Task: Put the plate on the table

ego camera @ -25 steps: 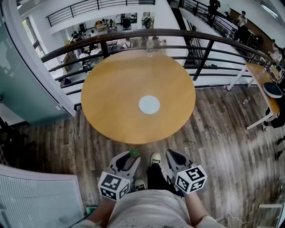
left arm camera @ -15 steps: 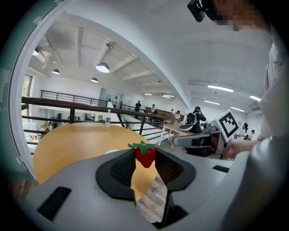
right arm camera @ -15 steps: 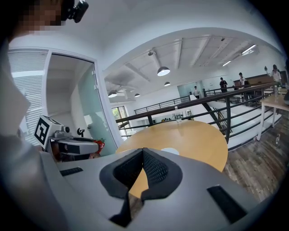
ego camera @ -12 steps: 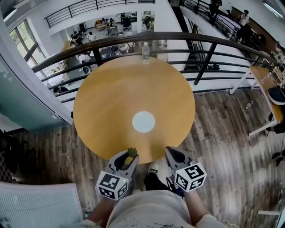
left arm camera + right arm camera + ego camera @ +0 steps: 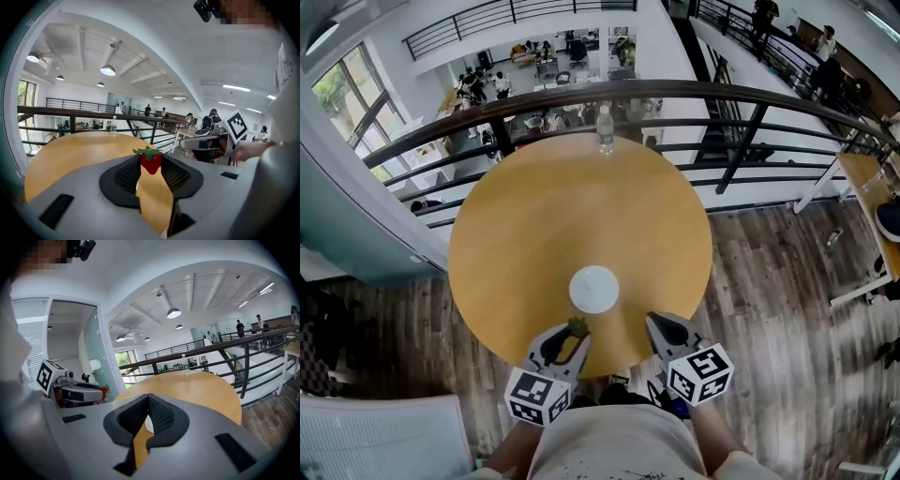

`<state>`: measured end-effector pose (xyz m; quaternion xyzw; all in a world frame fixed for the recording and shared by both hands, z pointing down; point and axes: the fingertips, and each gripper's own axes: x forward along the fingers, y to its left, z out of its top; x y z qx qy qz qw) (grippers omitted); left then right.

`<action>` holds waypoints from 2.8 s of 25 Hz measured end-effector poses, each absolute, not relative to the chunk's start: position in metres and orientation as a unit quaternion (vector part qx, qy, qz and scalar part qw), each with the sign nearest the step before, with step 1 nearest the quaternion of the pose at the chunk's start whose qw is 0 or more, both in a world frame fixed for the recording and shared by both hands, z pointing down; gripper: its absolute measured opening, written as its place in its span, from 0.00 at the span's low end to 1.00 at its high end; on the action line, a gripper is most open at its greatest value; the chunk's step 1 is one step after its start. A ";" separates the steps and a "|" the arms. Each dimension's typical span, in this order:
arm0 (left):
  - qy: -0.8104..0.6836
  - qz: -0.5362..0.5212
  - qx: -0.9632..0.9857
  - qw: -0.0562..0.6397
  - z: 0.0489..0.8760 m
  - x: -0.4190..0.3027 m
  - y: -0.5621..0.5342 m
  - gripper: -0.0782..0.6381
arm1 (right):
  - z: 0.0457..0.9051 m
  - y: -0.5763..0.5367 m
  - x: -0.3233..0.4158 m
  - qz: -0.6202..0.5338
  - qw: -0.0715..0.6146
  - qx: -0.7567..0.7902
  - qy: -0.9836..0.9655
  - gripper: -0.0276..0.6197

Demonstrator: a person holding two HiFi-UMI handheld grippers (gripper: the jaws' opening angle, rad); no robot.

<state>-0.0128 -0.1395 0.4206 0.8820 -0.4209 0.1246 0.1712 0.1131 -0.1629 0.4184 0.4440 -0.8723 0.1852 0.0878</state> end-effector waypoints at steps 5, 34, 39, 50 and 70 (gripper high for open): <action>-0.425 0.130 0.878 0.177 0.425 -0.011 -0.148 0.32 | 0.423 -0.174 0.112 0.193 0.094 0.435 -0.874 0.07; -0.375 0.208 0.890 0.154 0.473 -0.042 -0.215 0.32 | 0.473 -0.214 0.094 0.218 0.147 0.485 -0.834 0.07; -0.375 0.208 0.887 0.172 0.491 -0.041 -0.230 0.32 | 0.490 -0.225 0.095 0.226 0.148 0.488 -0.830 0.07; -0.366 0.220 0.880 0.207 0.528 -0.037 -0.260 0.32 | 0.518 -0.247 0.089 0.250 0.153 0.487 -0.822 0.07; -0.346 0.263 0.870 0.235 0.599 -0.015 -0.299 0.32 | 0.564 -0.281 0.091 0.273 0.161 0.489 -0.813 0.07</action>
